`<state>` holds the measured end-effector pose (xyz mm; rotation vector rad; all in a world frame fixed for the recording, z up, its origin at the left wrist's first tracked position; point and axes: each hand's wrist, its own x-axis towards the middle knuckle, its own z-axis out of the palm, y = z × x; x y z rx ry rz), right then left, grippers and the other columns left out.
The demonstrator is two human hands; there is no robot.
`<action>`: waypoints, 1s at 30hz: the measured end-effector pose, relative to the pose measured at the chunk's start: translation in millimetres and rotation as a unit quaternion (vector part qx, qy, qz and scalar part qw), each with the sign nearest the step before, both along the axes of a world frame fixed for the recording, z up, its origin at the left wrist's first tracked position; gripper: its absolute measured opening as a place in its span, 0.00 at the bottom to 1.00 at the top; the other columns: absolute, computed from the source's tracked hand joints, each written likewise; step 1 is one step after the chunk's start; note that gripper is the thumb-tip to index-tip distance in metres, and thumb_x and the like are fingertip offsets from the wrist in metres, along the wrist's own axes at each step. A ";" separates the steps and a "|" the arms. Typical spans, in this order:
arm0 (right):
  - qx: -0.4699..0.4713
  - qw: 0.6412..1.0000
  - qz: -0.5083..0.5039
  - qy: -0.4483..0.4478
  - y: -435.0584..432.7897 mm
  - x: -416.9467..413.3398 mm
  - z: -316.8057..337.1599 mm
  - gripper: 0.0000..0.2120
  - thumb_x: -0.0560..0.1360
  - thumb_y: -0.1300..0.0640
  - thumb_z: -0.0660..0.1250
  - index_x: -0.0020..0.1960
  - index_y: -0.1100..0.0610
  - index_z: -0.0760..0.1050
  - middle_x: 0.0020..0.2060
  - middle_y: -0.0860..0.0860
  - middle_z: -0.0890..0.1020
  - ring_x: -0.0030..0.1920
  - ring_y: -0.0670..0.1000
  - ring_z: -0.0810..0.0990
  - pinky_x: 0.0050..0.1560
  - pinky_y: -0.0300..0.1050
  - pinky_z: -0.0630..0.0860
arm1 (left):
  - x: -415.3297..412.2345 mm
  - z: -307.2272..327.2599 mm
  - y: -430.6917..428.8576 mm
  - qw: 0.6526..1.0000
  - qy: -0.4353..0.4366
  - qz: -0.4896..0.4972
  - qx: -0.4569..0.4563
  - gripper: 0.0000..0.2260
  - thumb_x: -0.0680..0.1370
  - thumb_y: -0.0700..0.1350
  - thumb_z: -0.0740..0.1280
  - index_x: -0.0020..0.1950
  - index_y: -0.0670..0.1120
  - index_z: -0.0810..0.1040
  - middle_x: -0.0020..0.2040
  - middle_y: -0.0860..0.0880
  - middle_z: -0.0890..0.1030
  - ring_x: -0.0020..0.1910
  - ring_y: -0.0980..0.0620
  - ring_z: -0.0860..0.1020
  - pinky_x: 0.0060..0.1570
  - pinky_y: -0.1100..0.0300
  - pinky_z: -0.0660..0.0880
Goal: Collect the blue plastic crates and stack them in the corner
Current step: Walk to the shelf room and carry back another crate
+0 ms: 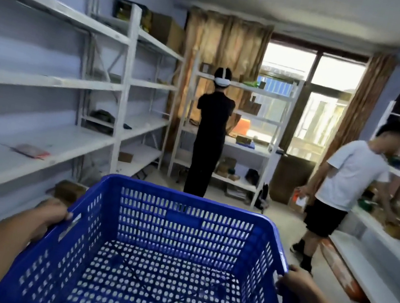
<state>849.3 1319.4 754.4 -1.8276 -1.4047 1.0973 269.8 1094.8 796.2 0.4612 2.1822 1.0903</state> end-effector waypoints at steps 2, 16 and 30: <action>0.006 1.000 0.019 0.003 -11.4 -15.0 30.9 0.12 0.70 0.74 0.63 0.51 0.67 0.78 0.40 0.69 0.83 0.35 0.65 0.82 0.41 0.63 0.83 | 3.5 19.0 -28.4 0.999 -0.005 0.030 0.013 0.05 0.79 0.28 0.65 0.50 0.36 0.78 0.52 0.32 0.82 0.55 0.31 0.82 0.61 0.34 0.78; 0.023 0.964 0.261 0.031 -94.2 -216.1 131.5 0.07 0.77 0.75 0.58 0.50 0.70 0.73 0.38 0.63 0.76 0.32 0.58 0.75 0.34 0.51 0.76 | -26.3 103.9 -316.3 0.965 0.040 0.257 0.025 0.04 0.81 0.31 0.67 0.51 0.31 0.79 0.51 0.31 0.83 0.50 0.33 0.82 0.59 0.37 0.77; -0.023 0.840 0.539 0.058 -378.5 -539.0 149.1 0.07 0.75 0.76 0.58 0.48 0.68 0.73 0.34 0.63 0.76 0.28 0.56 0.75 0.29 0.48 0.77 | -75.2 118.3 -761.0 0.876 0.070 0.478 0.002 0.09 0.82 0.34 0.67 0.58 0.29 0.81 0.56 0.30 0.84 0.49 0.35 0.81 0.49 0.43 0.79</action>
